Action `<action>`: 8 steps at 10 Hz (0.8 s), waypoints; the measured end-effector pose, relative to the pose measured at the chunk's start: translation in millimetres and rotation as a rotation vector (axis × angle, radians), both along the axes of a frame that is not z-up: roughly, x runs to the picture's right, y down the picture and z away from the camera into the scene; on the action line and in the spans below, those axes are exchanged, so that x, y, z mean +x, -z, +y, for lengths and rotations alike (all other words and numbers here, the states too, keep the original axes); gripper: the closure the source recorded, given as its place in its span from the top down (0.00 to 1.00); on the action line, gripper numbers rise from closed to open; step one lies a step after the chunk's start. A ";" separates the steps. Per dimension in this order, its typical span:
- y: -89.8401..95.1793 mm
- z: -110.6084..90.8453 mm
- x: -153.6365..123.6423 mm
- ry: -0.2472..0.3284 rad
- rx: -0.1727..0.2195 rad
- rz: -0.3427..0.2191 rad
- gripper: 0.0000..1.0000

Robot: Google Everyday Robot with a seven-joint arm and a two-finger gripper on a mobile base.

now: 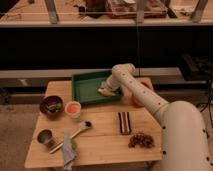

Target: Place banana in metal cup

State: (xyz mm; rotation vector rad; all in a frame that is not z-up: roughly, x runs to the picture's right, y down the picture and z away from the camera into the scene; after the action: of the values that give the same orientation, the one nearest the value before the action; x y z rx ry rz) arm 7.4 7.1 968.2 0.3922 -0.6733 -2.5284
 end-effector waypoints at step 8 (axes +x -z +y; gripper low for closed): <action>-13.2 12.7 -3.7 0.020 -0.035 0.011 0.42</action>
State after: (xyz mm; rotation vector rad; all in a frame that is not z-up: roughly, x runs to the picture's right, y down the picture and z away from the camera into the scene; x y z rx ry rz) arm 3.7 19.8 981.4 0.3608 -0.7191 -2.5321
